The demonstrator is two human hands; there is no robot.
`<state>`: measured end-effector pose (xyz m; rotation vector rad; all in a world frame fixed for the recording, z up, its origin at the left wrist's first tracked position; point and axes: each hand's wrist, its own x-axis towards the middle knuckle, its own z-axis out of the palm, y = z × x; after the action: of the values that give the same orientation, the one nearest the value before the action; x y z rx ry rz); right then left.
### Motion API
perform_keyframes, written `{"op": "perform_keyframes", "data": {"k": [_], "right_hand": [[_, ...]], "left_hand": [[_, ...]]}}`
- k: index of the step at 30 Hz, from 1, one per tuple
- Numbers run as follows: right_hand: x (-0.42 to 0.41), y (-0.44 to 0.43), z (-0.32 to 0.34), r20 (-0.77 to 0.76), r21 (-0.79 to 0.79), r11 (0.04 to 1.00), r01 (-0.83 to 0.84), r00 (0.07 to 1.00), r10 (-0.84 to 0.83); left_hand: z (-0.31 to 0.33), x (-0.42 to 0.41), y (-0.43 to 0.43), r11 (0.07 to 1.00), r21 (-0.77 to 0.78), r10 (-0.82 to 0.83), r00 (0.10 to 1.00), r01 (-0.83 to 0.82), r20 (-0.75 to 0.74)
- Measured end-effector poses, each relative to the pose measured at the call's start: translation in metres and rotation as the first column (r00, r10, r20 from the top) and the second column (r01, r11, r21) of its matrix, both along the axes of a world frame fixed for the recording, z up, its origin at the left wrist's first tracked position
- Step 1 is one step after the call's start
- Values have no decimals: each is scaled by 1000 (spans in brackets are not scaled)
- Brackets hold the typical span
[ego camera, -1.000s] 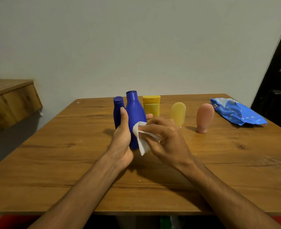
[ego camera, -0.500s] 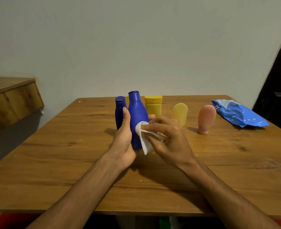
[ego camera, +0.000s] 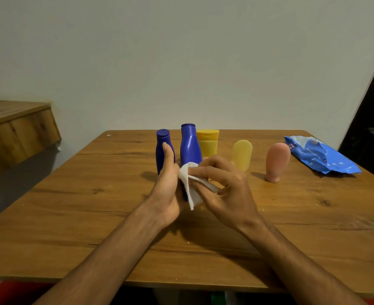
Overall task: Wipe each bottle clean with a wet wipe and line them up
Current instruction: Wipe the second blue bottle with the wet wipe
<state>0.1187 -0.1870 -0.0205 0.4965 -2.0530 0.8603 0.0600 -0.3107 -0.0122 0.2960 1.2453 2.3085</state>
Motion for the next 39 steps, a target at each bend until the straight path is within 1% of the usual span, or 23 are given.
{"op": "perform_keyframes", "data": {"k": [4,8,10,13,18,22,25,31,35,39], "right_hand": [[1,-1,-2,-33,102,995,3,999,1],[1,1,-3,-86,124,987,104,992,-94],[1,1,-2,-96,97,985,141,987,-132],[2,1,1,-92,21,994,107,990,-105],[3,1,4,-76,-95,990,104,991,-112],[2,2,5,-45,-165,982,88,994,-97],[1,3,5,-36,-182,977,112,992,-120],[-1,11,8,-13,-214,962,171,984,-178],[0,9,9,-10,-227,958,174,983,-181],[-1,7,5,11,-184,967,174,984,-175]], "left_hand": [[-1,-1,-3,996,31,-86,996,87,-33],[2,-3,-3,996,37,-77,997,78,-31],[2,-5,-3,998,28,-56,998,57,-40],[1,-5,-4,1000,18,-23,999,24,-34],[1,-8,-6,997,63,39,999,-41,27],[2,-5,-4,991,113,71,997,-74,33],[5,-3,-4,988,151,36,999,-39,21],[7,-1,-6,972,218,-89,996,91,-21],[5,1,-5,981,168,-94,995,95,-19],[3,4,-2,989,140,-52,999,53,-7]]}}
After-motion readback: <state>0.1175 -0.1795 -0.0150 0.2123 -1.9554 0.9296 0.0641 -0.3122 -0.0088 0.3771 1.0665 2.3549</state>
